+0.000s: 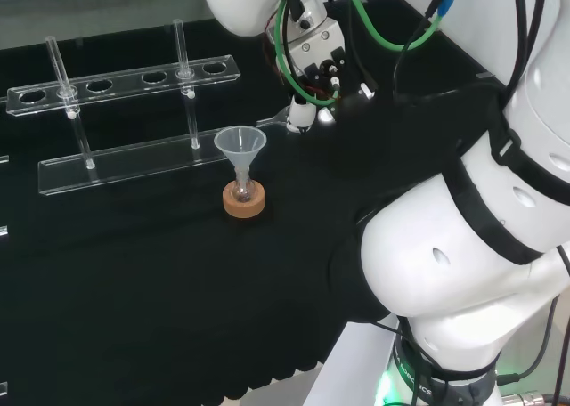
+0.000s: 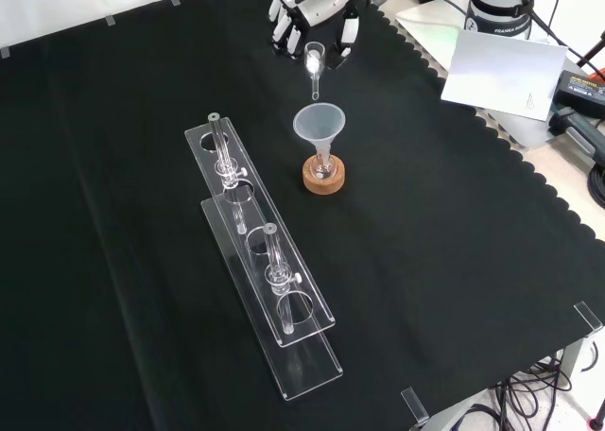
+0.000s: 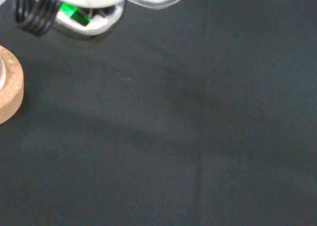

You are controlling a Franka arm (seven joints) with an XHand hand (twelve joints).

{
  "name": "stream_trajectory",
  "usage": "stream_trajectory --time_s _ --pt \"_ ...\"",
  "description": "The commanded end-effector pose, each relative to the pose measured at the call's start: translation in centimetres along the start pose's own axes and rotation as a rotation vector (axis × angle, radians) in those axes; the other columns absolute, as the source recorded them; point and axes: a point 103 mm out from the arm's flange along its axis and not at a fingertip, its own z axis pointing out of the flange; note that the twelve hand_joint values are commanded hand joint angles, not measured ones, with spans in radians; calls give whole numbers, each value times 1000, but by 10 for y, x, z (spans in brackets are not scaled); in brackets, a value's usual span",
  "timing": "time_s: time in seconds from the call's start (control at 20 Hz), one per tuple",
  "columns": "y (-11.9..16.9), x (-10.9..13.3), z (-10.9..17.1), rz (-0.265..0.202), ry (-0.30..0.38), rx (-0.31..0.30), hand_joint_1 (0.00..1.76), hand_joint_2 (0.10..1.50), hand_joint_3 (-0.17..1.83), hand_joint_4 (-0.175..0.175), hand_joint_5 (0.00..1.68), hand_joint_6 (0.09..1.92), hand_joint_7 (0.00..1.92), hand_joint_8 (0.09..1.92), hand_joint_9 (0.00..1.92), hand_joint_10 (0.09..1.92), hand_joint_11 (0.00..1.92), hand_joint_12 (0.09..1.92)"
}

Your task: Pour all the NaCl from the weighing funnel into the round-bottom flask.

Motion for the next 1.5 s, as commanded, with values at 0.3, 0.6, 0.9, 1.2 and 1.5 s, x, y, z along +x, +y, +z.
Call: stream_trajectory --time_s 0.3,0.6,0.9,1.2,1.5 --pt "2 5 -3 -18 -63 17 1133 648 634 175 1325 569 782 612 1153 220 925 982" --pt "2 9 -6 -25 -91 21 1133 648 634 175 1324 572 781 612 1154 217 927 981" --pt "3 12 -11 -35 -111 16 1133 648 635 175 1323 574 779 612 1155 214 928 979" --pt "4 15 -14 -33 -133 27 1133 648 635 175 1323 575 778 612 1156 212 928 977" --pt "6 20 -21 -29 -166 31 1133 647 636 175 1323 575 777 612 1156 209 929 976"
